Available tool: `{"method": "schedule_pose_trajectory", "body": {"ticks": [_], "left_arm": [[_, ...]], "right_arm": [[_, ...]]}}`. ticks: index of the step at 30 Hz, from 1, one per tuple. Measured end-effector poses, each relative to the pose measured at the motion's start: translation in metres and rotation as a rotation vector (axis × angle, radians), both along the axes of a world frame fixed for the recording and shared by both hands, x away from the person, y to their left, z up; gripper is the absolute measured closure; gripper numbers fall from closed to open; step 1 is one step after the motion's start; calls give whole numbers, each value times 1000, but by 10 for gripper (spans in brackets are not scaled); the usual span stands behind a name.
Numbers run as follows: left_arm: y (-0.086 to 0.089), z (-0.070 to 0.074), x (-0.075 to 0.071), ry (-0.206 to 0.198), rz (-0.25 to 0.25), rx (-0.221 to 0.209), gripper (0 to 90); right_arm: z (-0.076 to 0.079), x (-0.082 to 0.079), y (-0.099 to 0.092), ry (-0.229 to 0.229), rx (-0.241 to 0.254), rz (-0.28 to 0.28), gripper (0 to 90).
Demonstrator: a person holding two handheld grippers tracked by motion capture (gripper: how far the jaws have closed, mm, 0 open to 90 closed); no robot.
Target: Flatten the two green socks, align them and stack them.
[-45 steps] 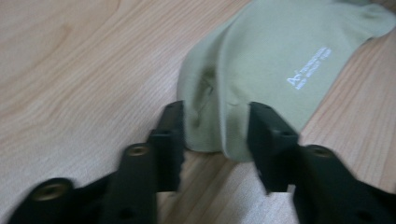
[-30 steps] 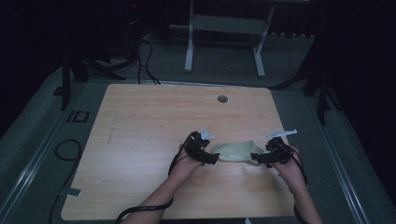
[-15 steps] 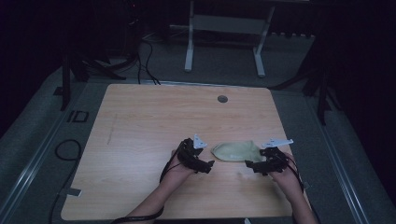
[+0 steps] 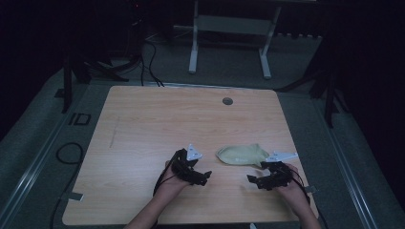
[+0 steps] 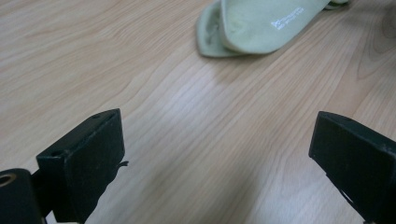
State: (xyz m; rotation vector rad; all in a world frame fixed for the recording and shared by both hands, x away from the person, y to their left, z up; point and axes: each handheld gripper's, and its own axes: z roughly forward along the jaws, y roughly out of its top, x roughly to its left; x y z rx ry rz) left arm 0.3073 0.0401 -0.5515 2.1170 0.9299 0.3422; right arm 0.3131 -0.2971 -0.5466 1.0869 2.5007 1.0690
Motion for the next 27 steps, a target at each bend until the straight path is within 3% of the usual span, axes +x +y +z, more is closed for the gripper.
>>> {"method": "schedule_pose_trajectory", "body": {"ticks": [5, 12, 27], "left_arm": [[10, -4, -9, 3, 9, -11, 33], [21, -9, -21, -7, 6, 8, 33], [36, -11, -40, -25, 16, -32, 33]], "right_arm": [[-4, -11, -2, -23, 5, 18, 126], [-11, -23, -3, -21, 2, 46, 122], [-18, -49, -17, -37, 18, 68, 123]]}}
